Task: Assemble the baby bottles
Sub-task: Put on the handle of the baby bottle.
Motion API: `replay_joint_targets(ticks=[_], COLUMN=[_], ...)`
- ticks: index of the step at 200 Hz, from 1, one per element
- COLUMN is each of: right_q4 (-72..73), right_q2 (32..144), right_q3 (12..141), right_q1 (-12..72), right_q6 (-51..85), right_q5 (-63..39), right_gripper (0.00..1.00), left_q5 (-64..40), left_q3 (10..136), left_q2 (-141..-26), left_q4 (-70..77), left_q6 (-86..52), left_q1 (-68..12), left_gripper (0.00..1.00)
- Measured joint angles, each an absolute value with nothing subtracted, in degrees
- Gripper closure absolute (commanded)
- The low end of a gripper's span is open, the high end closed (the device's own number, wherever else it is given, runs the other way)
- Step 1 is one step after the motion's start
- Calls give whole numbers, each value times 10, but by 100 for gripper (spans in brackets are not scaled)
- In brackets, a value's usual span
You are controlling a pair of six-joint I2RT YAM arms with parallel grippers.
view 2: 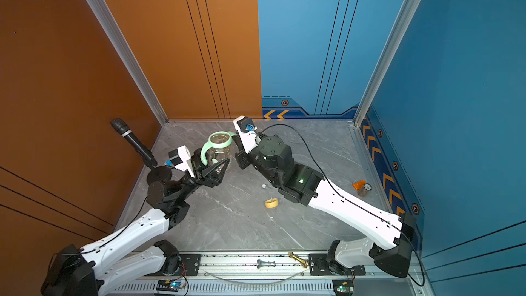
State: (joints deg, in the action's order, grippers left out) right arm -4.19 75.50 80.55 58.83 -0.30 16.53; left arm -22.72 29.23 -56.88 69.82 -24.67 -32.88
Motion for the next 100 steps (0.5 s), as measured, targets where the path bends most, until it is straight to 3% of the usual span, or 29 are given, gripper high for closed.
replay_joint_targets(ticks=[100], right_q4=[15], right_q2=[780], right_q3=[789], right_q1=[643], right_q6=[-41], right_q5=[298], right_gripper=[100], left_q5=[-175], left_q3=[280], left_q2=[-550], left_q4=[677], left_q6=[-197], left_q1=[-333], left_gripper=[68])
